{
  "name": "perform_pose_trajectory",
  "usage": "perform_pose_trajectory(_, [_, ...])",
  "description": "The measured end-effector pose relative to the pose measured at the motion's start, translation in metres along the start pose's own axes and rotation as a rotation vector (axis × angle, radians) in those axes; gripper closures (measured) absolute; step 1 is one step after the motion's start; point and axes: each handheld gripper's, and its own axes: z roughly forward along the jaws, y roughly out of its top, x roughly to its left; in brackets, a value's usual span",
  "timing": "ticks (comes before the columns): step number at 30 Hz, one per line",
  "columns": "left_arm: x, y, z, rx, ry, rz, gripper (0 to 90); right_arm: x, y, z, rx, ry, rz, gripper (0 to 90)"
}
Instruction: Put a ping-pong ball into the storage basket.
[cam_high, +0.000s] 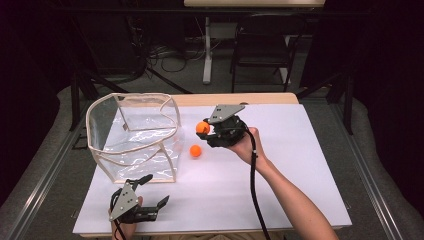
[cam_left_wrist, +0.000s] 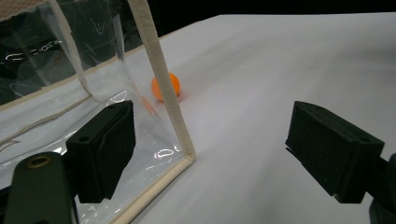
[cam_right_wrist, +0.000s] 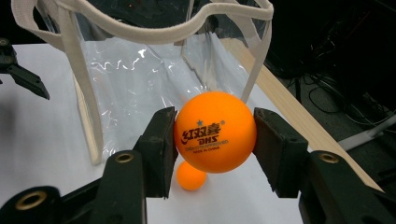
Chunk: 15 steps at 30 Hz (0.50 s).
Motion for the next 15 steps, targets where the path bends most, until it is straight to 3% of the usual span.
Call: perform_pose_trajectory(15, [0.0, 0.0, -0.001, -0.002, 0.002, 0.001, 15.7, -0.001, 0.015, 0.001, 0.0, -0.005, -0.025, 50.8])
